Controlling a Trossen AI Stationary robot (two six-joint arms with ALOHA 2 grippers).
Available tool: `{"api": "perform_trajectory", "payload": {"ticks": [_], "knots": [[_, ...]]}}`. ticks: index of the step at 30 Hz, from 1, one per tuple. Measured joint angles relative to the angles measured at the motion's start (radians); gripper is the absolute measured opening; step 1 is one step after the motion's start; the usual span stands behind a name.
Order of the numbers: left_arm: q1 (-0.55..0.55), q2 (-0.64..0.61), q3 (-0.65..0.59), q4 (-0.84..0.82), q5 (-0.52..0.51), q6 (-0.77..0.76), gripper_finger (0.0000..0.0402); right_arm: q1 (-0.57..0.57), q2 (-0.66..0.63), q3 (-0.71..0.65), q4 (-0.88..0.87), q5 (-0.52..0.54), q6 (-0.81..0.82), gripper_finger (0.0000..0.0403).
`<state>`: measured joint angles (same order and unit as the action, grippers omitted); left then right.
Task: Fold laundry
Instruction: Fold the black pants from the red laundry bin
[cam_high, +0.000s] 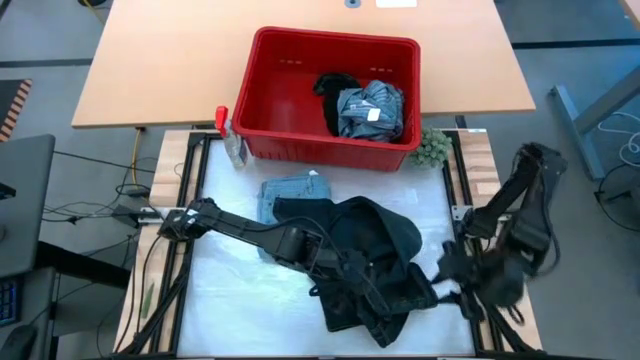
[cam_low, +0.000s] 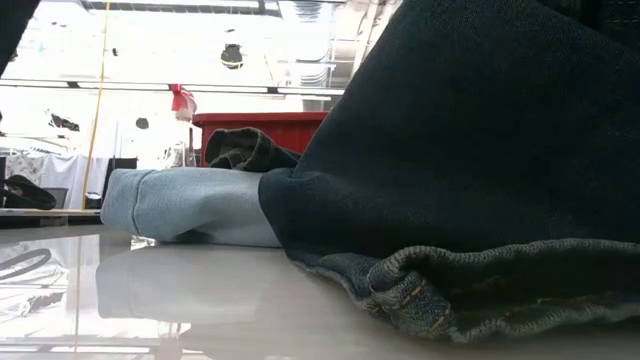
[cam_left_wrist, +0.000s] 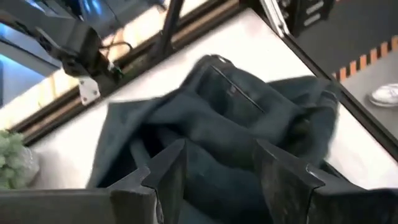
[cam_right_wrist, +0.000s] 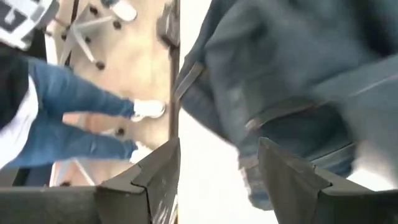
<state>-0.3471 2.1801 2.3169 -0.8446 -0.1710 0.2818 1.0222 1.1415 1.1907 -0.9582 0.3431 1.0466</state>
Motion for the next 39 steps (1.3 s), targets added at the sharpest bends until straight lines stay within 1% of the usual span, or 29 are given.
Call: {"api": "perform_trajectory", "payload": {"ticks": [4,8,11,14,18,22,26,29,32,35,37,39], "knots": [[-0.013,-0.004,0.000,-0.112,0.003,-0.018,0.0173,0.092,0.088,-0.021,0.046,-0.003,0.102,0.0239],[-0.025,-0.004,0.000,-0.248,0.002,-0.033,0.0173,0.140,0.168,-0.021,0.062,-0.016,0.166,0.0239],[-0.032,-0.014,0.000,-0.344,-0.028,-0.056,0.0173,0.144,0.205,-0.021,0.063,-0.066,0.204,0.0239],[-0.033,-0.049,0.000,-0.404,-0.058,-0.088,0.0173,0.142,0.229,-0.021,0.065,-0.096,0.212,0.0239],[-0.033,-0.114,0.000,-0.461,-0.073,-0.156,0.0173,0.133,0.252,-0.021,0.057,-0.101,0.203,0.0239],[-0.039,-0.156,-0.028,-0.541,-0.075,-0.216,0.0173,0.133,0.281,-0.021,0.043,-0.103,0.183,0.0239],[-0.064,-0.208,-0.117,-0.552,-0.076,-0.258,0.0173,0.132,0.335,-0.019,-0.024,-0.078,0.160,0.0239],[-0.093,-0.282,-0.233,-0.533,-0.091,-0.313,0.0173,0.119,0.387,-0.019,-0.065,-0.067,0.150,0.0239],[-0.121,-0.388,-0.393,-0.424,-0.137,-0.370,0.0173,0.107,0.437,-0.019,-0.083,-0.068,0.149,0.0239],[-0.135,-0.499,-0.567,-0.216,-0.157,-0.411,0.0173,0.100,0.481,-0.019,-0.103,-0.065,0.152,0.0239],[-0.137,-0.550,-0.671,-0.036,-0.144,-0.418,0.0173,0.093,0.511,-0.019,-0.128,-0.056,0.162,0.0239],[-0.143,-0.579,-0.756,0.138,-0.120,-0.392,0.0173,0.083,0.541,-0.019,-0.151,-0.053,0.178,0.0239]]}}
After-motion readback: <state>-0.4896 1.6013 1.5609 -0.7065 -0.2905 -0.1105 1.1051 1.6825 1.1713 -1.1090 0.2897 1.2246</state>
